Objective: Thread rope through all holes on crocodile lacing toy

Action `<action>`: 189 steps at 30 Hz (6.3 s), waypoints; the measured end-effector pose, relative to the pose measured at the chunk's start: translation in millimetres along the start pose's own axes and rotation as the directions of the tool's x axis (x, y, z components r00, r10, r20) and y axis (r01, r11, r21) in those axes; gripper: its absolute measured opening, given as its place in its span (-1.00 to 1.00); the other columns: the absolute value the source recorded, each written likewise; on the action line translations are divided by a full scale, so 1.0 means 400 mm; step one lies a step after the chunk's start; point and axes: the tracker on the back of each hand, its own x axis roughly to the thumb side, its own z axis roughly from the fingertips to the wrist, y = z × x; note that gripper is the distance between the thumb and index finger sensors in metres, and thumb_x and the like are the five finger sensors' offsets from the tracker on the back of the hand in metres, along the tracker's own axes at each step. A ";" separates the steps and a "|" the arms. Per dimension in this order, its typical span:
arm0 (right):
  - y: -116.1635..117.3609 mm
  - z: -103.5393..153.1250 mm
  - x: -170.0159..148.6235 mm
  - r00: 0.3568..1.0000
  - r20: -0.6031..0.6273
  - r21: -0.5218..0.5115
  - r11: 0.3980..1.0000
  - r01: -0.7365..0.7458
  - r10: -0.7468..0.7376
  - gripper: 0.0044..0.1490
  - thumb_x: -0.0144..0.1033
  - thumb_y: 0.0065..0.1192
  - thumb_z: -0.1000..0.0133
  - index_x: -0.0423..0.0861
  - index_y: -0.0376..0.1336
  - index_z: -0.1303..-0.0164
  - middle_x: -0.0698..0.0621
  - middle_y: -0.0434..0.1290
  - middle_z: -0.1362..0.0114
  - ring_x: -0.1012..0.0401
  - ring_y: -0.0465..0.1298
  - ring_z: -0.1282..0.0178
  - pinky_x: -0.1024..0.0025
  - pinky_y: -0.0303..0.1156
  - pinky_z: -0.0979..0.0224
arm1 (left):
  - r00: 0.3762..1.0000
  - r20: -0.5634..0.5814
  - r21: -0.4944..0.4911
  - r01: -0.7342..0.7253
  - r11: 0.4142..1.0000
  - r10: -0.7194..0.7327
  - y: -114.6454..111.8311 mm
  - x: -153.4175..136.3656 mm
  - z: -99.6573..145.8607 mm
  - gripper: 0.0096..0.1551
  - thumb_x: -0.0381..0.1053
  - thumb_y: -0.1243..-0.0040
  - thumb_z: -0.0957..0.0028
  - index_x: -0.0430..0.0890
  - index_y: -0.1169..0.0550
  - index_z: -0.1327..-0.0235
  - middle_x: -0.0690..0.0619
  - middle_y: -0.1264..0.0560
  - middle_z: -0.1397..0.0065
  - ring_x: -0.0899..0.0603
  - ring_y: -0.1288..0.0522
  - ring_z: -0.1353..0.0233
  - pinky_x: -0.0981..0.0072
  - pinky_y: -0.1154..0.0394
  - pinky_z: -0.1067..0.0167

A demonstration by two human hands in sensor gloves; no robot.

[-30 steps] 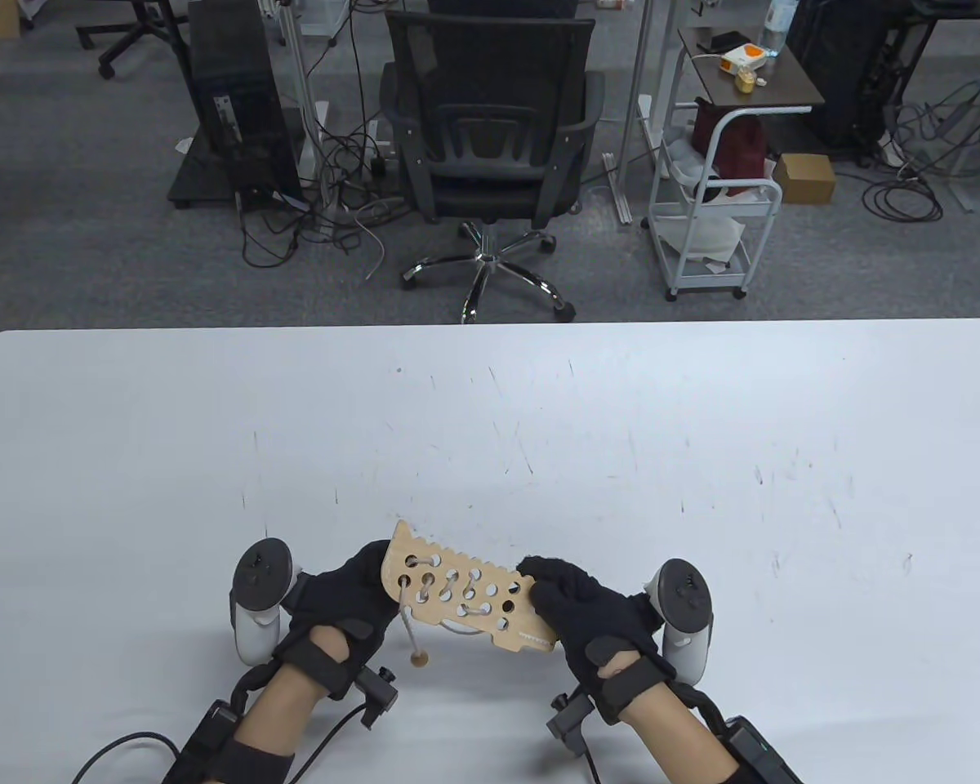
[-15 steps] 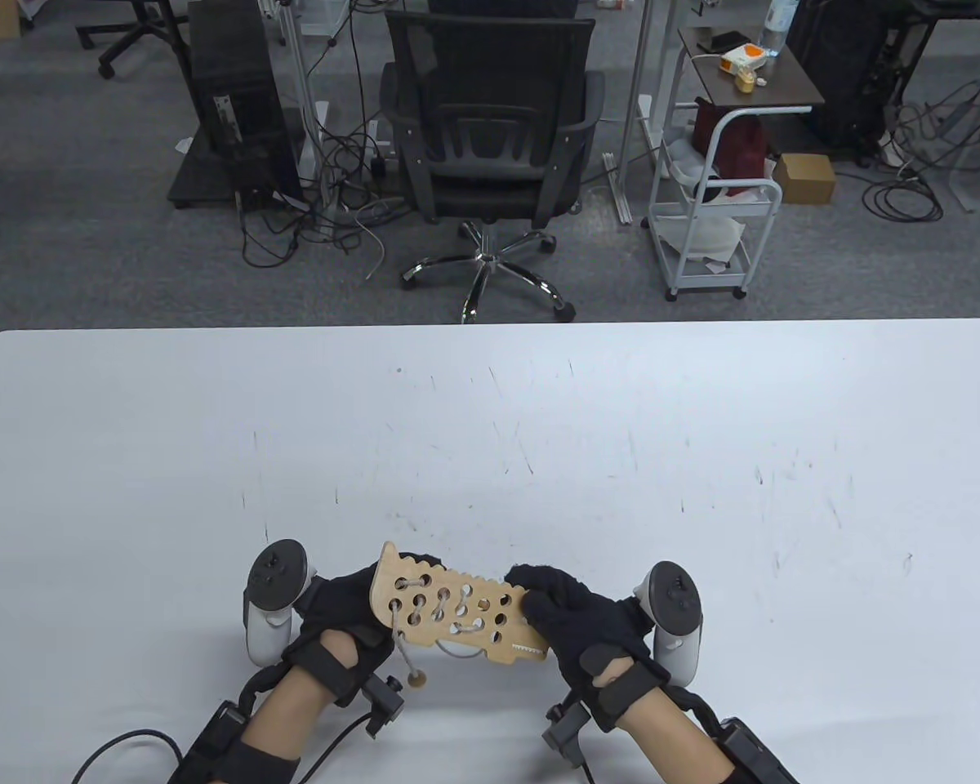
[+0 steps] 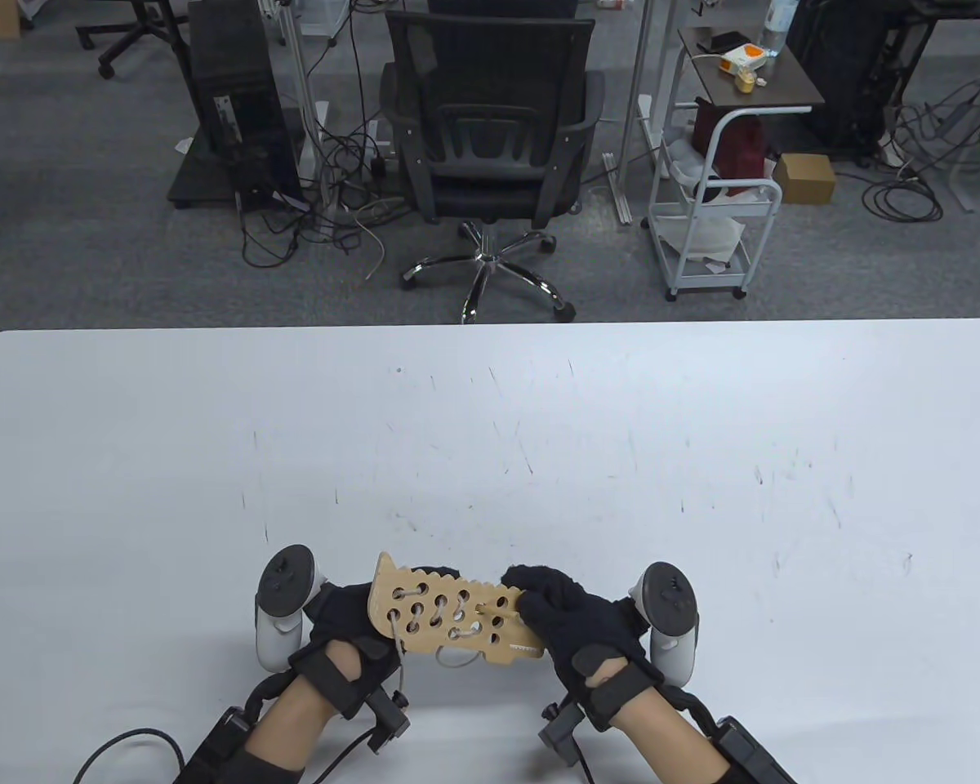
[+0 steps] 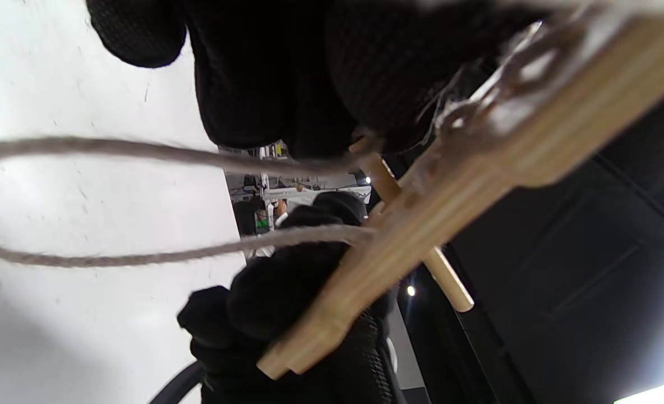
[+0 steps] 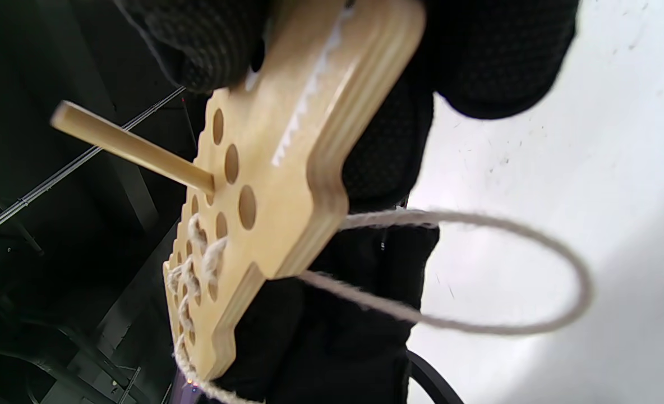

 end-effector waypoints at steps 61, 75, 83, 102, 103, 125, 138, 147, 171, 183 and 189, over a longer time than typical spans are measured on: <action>-0.082 -0.006 -0.008 0.989 -0.062 -0.188 0.972 -0.140 0.131 -0.43 -0.16 0.27 -0.04 -0.15 0.32 -0.21 -0.04 0.65 -0.07 0.08 0.72 0.15 0.07 0.52 -0.05 | 0.978 0.096 0.390 0.132 0.911 -0.183 0.108 0.072 0.062 -0.40 0.20 -0.36 0.05 0.36 -0.53 -0.33 -0.04 -0.30 -0.61 -0.29 -0.22 -0.59 -0.22 -0.11 -0.51; -0.070 -0.005 -0.012 0.981 -0.089 -0.186 0.965 -0.184 0.170 -0.42 -0.17 0.31 -0.04 -0.20 0.34 -0.19 -0.06 0.69 -0.05 0.08 0.76 0.16 0.10 0.56 -0.01 | 0.728 0.041 0.291 0.646 0.705 -0.684 0.016 0.095 0.046 -0.33 0.24 -0.39 0.10 0.47 -0.48 -0.36 -0.04 -0.04 -0.73 -0.34 0.11 -0.68 -0.32 0.13 -0.54; -0.051 -0.004 -0.016 0.977 -0.103 -0.159 0.966 -0.202 0.187 -0.39 -0.18 0.31 -0.03 -0.24 0.33 -0.20 -0.08 0.69 -0.07 0.08 0.77 0.14 0.12 0.57 0.00 | 0.628 0.049 0.262 0.742 0.617 -0.777 -0.024 0.093 0.041 -0.34 0.23 -0.43 0.13 0.48 -0.52 -0.32 -0.07 0.01 -0.73 -0.34 0.13 -0.69 -0.33 0.16 -0.54; -0.013 -0.004 -0.021 0.972 -0.109 -0.060 0.975 -0.214 0.207 -0.37 -0.19 0.31 -0.03 -0.27 0.32 -0.21 -0.10 0.68 -0.09 0.07 0.77 0.11 0.13 0.58 -0.01 | 0.447 0.103 0.211 0.863 0.459 -0.889 -0.092 0.089 0.035 -0.50 0.17 -0.48 0.15 0.48 -0.65 -0.10 0.02 -0.01 -0.74 -0.32 0.13 -0.69 -0.33 0.19 -0.54; -0.012 -0.004 -0.021 0.971 -0.110 -0.056 0.974 -0.220 0.213 -0.38 -0.19 0.31 -0.04 -0.27 0.32 -0.21 -0.10 0.68 -0.10 0.07 0.77 0.11 0.13 0.58 -0.01 | 0.457 0.119 0.212 0.856 0.472 -0.882 -0.091 0.089 0.035 -0.51 0.18 -0.47 0.15 0.47 -0.66 -0.09 0.02 -0.04 -0.73 -0.32 0.12 -0.69 -0.32 0.18 -0.54; -0.069 -0.011 -0.019 0.971 -0.118 -0.156 0.962 -0.224 0.207 -0.37 -0.19 0.30 -0.05 -0.26 0.30 -0.23 -0.10 0.67 -0.12 0.06 0.76 0.08 0.12 0.57 -0.03 | 0.539 0.058 0.265 0.803 0.534 -0.840 -0.032 0.085 0.040 -0.50 0.14 -0.35 0.12 0.35 -0.60 -0.15 -0.04 -0.18 -0.67 -0.33 0.02 -0.67 -0.33 0.13 -0.54; -0.125 -0.015 -0.019 0.975 -0.133 -0.240 0.949 -0.203 0.175 -0.37 -0.19 0.30 -0.05 -0.26 0.30 -0.24 -0.10 0.67 -0.12 0.06 0.75 0.07 0.12 0.57 -0.04 | 0.568 0.009 0.309 0.781 0.542 -0.823 0.017 0.086 0.048 -0.50 0.14 -0.34 0.11 0.33 -0.60 -0.16 -0.05 -0.22 -0.65 -0.33 -0.03 -0.65 -0.33 0.11 -0.53; -0.167 -0.020 -0.028 0.972 -0.154 -0.288 0.933 -0.214 0.175 -0.38 -0.19 0.29 -0.06 -0.26 0.30 -0.24 -0.10 0.67 -0.13 0.06 0.75 0.07 0.12 0.56 -0.05 | 0.586 -0.022 0.355 0.762 0.542 -0.810 0.051 0.094 0.058 -0.50 0.13 -0.33 0.11 0.30 -0.59 -0.17 -0.05 -0.25 -0.64 -0.33 -0.05 -0.65 -0.34 0.10 -0.53; -0.249 -0.020 -0.032 0.969 -0.185 -0.410 0.883 -0.227 0.163 -0.38 -0.19 0.30 -0.06 -0.24 0.29 -0.25 -0.09 0.66 -0.14 0.06 0.75 0.05 0.12 0.56 -0.06 | 0.655 -0.141 0.461 0.707 0.536 -0.742 0.168 0.087 0.077 -0.48 0.08 -0.24 0.10 0.23 -0.57 -0.20 -0.04 -0.33 -0.58 -0.34 -0.10 -0.64 -0.35 0.09 -0.53; -0.232 -0.022 -0.036 0.962 -0.183 -0.399 0.879 -0.259 0.201 -0.38 -0.19 0.30 -0.05 -0.25 0.30 -0.24 -0.09 0.67 -0.12 0.06 0.75 0.07 0.12 0.56 -0.04 | 0.692 -0.101 0.426 0.679 0.598 -0.715 0.158 0.072 0.066 -0.49 0.07 -0.27 0.13 0.18 -0.62 -0.16 0.06 -0.76 -0.11 -0.21 -0.65 -0.27 -0.29 -0.25 -0.47; -0.214 -0.024 -0.029 0.954 -0.166 -0.375 0.879 -0.295 0.249 -0.38 -0.19 0.30 -0.05 -0.25 0.30 -0.24 -0.10 0.67 -0.12 0.06 0.75 0.08 0.12 0.57 -0.04 | 0.647 -0.070 0.371 0.723 0.583 -0.759 0.121 0.078 0.057 -0.40 -0.10 -0.30 0.10 0.21 -0.56 -0.29 0.05 -0.68 -0.20 -0.21 -0.61 -0.27 -0.29 -0.24 -0.48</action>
